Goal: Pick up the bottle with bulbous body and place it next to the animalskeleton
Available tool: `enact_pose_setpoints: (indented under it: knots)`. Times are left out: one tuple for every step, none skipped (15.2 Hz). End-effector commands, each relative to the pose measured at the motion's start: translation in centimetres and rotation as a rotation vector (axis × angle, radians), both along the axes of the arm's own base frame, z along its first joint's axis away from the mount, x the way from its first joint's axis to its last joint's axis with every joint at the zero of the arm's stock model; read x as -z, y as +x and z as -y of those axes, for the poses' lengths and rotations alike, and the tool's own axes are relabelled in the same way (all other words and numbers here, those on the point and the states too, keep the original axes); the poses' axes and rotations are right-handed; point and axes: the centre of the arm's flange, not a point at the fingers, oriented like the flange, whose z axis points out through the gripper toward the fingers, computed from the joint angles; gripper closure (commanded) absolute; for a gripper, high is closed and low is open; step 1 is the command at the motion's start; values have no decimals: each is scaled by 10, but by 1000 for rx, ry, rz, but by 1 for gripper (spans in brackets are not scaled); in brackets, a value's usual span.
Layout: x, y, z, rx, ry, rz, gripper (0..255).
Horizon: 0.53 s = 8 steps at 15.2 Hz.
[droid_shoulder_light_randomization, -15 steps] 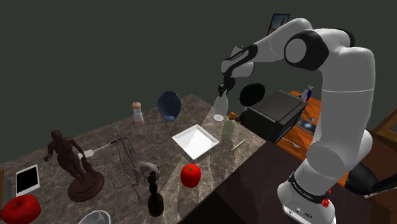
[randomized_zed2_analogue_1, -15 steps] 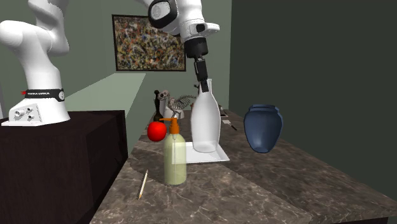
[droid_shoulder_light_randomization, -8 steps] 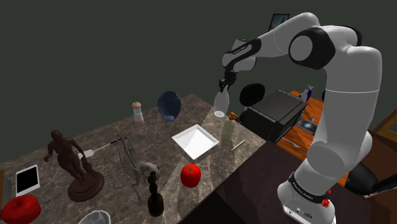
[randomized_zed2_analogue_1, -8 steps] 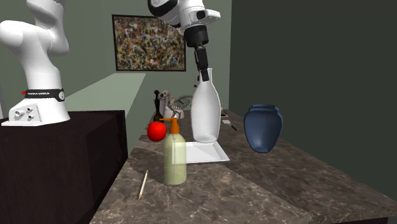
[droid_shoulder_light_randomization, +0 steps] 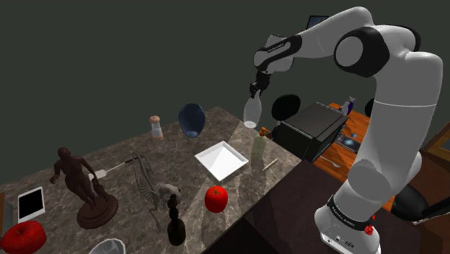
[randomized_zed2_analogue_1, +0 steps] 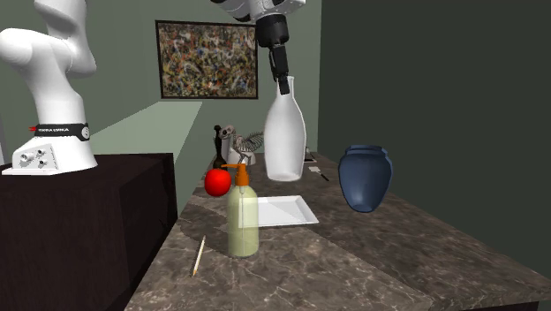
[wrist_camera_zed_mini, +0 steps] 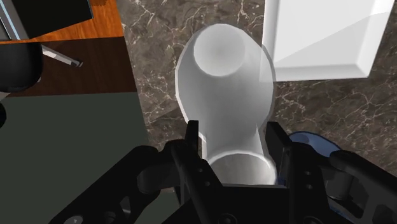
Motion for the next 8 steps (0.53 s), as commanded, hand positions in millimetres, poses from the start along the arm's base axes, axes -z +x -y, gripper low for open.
enact_pose_setpoints:
  knots:
    - [-11, 0, 0, 0, 0, 0, 255]
    - [-16, 0, 0, 0, 0, 0, 255]
    - [-21, 0, 0, 0, 0, 0, 255]
    - [-26, 0, 0, 0, 0, 0, 255]
    - [-32, 0, 0, 0, 0, 0, 255]
    - [-37, 0, 0, 0, 0, 0, 255]
    - [-42, 0, 0, 0, 0, 0, 255]
    - [-48, 0, 0, 0, 0, 0, 255]
